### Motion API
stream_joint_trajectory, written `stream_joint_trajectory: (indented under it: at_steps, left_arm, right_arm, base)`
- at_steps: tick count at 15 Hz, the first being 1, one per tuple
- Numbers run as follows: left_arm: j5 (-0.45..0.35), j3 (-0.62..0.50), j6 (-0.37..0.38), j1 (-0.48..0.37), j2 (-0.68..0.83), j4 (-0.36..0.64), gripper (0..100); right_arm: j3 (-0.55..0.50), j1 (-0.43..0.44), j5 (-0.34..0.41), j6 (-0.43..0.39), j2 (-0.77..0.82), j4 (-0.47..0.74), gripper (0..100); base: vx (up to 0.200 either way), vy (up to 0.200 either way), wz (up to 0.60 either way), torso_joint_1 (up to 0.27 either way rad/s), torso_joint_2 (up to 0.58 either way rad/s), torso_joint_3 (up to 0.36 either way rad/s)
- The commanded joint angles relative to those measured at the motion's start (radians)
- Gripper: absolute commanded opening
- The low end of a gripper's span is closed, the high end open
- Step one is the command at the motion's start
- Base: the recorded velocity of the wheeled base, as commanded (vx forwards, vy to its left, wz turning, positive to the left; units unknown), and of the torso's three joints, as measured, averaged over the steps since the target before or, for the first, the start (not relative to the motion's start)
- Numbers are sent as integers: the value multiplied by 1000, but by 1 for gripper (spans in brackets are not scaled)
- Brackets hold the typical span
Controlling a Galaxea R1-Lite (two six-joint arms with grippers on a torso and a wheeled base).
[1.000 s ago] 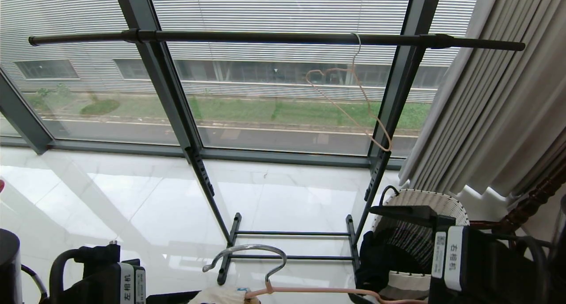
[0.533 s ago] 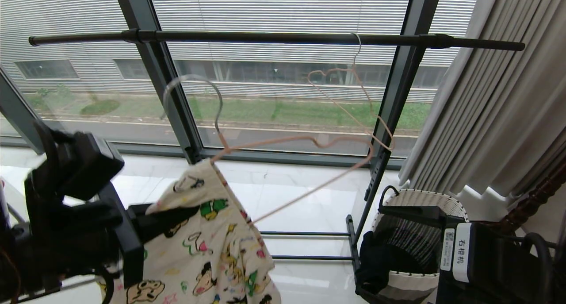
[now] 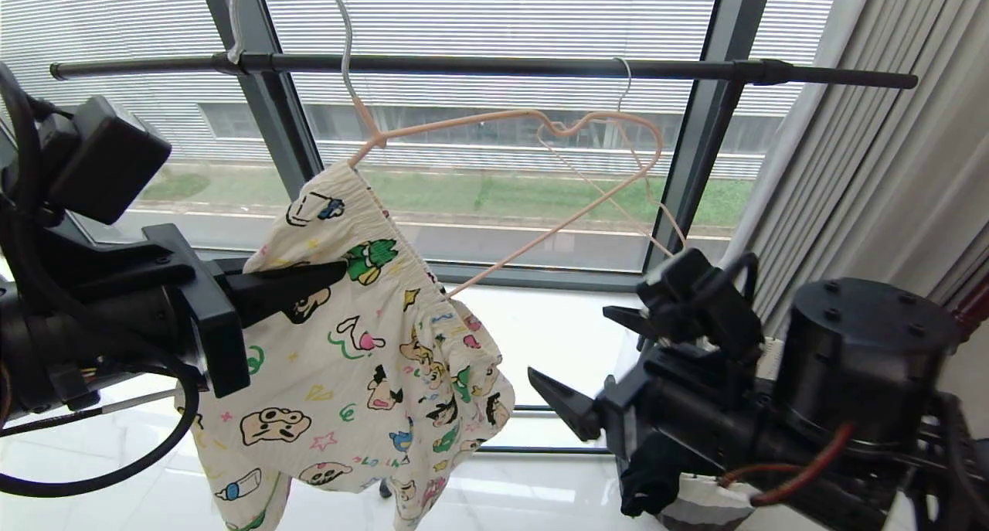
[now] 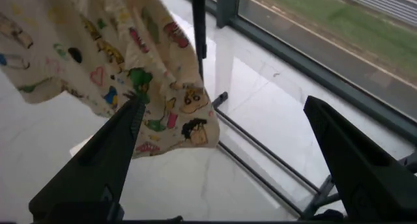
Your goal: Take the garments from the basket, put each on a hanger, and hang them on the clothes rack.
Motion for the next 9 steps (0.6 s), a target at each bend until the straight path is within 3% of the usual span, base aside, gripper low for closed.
stream_joint_trajectory:
  at_steps: [1,4,9]
  left_arm:
    - [1,-19,1,-9,-5,0,0]
    - [1,-15,1,-40,-18,2,0]
    - [1,-15,3,-53,-11,5,0]
  right_arm:
    - [-203,-2,-125,121,248,-31,100]
    - [-289,21,-151,137,295,-31,100]
    - [-236,130,-152,138,292,-31,100]
  base:
    - [0,0,0,0,0,0]
    - [0,0,0,0,0,0]
    - [0,0,0,0,0,0]
